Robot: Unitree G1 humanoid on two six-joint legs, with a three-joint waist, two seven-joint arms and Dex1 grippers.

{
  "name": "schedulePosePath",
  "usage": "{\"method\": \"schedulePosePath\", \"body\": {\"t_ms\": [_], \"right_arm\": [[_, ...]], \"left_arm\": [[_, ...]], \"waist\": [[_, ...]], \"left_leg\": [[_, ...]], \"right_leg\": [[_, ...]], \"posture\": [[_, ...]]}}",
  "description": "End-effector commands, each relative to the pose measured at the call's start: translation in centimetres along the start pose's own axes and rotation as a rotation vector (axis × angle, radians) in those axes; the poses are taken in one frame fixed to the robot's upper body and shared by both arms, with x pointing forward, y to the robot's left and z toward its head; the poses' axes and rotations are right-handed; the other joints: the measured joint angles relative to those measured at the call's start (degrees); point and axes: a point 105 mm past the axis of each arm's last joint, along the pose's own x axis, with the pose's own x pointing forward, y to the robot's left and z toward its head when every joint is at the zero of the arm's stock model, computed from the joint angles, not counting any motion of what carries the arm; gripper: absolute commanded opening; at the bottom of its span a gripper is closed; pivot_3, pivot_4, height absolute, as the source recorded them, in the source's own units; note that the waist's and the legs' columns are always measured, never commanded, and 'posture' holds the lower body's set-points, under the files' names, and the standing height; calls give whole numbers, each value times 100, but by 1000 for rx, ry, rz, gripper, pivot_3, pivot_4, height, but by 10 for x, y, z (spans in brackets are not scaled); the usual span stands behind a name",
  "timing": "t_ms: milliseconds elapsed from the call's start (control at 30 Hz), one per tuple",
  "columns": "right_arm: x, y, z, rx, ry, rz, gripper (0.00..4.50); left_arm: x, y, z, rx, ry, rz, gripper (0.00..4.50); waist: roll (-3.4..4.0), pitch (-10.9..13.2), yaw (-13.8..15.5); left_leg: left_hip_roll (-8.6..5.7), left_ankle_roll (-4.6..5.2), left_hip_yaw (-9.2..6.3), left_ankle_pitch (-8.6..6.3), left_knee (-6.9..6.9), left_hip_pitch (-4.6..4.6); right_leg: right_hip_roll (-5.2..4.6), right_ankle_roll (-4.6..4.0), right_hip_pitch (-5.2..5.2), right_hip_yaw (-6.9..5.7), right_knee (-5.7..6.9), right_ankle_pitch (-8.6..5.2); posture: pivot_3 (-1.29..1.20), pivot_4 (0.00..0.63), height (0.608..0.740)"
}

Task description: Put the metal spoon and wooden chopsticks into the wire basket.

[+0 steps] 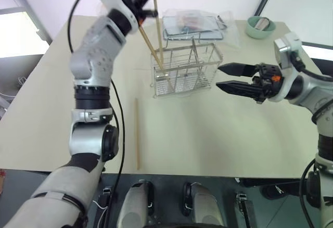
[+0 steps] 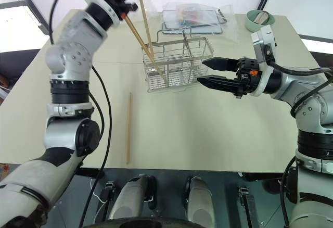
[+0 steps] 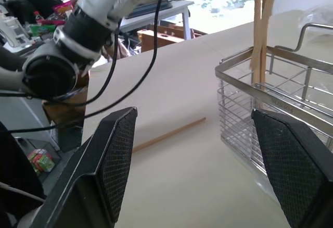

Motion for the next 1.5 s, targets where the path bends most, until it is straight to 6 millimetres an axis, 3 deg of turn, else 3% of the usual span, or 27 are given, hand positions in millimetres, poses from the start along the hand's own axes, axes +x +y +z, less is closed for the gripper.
{"method": "schedulePosePath", "body": {"t_ms": [33,67,200,400,567,633,800,933,1133,1500], "right_arm": [[-7,5,15,-53,-28,-18,3615],[-7,4,16,-52,-30,-22,3615],[-6,2,16,-45,-40,-33,3615],[-2,-4,15,-39,-43,-37,3615],[1,-7,13,-46,-33,-35,3615],[2,-7,12,-48,-26,-28,3615],[1,-9,11,-48,-23,-22,3615],[2,-12,8,-44,-18,-16,3615],[6,-13,5,-39,-26,-5,3615],[8,-8,-1,-22,-45,-19,3615]], "left_arm": [[0,-10,8,56,-43,-30,112],[-1,-10,5,48,-40,-30,112],[-3,-13,1,17,-34,-33,1375],[-8,-10,21,-16,-64,-17,4335],[-18,-15,58,48,-49,-9,4431],[-29,-9,68,106,93,51,4431],[-68,29,60,71,441,337,4431],[-112,58,19,93,733,438,4431],[-157,44,-34,44,1001,315,4431],[-164,10,-112,-155,1206,330,4431]], "waist": [[0,0,6],[0,0,6],[0,0,12],[0,0,3],[0,0,-9],[-3,3,-12],[3,0,-2],[3,0,-47],[-2,3,-135],[-1,2,-131]], "left_leg": [[0,11,-1,-7,0,0],[0,12,-1,-7,0,-1],[-1,15,-3,-8,2,-2],[-1,16,-4,-9,2,-2],[1,16,-4,-9,2,-1],[1,16,-7,-9,2,-4],[-2,16,-8,-9,1,4],[-2,14,-15,-8,0,14],[-4,-33,-23,15,-4,2],[-7,-35,-26,16,-4,6]], "right_leg": [[0,0,0,0,0,0],[-1,0,0,0,0,0],[-3,0,1,0,-1,0],[-3,0,1,0,0,0],[0,0,-1,0,2,0],[0,0,-2,0,3,0],[0,4,3,3,5,-3],[3,6,11,5,8,-5],[-10,2,-1,8,11,-4],[-10,1,4,14,11,-3]], "posture": [[0,150,707],[0,150,707],[0,150,707],[0,150,707],[0,150,707],[0,150,707],[0,150,707],[0,150,707],[0,150,707],[0,150,707]]}}
